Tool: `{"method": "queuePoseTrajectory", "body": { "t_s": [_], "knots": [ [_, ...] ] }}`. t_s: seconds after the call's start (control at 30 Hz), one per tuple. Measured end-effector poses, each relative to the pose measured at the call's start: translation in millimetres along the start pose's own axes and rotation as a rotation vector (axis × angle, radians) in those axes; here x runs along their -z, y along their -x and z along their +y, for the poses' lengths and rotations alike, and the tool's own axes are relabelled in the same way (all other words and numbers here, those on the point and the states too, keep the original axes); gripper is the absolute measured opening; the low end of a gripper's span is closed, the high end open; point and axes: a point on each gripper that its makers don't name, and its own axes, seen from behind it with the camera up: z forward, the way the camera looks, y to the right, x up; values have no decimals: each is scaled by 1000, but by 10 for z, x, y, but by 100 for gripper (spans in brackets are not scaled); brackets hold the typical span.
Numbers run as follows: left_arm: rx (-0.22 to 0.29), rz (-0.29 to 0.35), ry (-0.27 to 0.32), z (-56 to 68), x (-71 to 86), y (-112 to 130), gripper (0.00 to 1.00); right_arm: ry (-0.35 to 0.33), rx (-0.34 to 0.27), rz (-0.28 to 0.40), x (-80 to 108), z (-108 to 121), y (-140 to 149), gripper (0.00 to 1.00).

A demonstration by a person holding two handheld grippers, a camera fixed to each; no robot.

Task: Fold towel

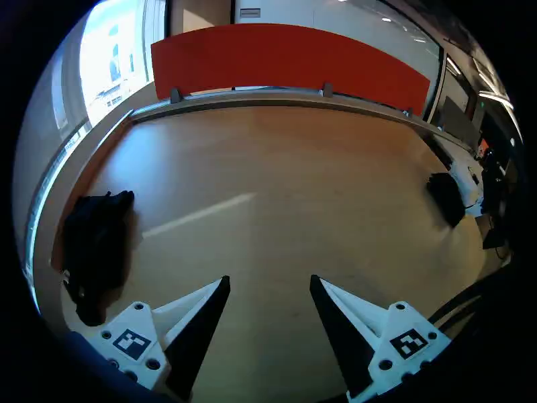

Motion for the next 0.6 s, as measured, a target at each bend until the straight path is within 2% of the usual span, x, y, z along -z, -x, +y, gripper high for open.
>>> {"method": "queuePoseTrajectory", "body": {
  "t_s": [0.37,0.5,0.6],
  "knots": [
    [2,6,2,-12,-5,-22,88,15,-41,44,160,47,44,37],
    [4,9,5,-9,-12,-33,88,21,-59,67,218,50,43,63],
    [2,13,7,-9,-16,-50,88,16,-67,79,255,23,38,69]
  ]
}}
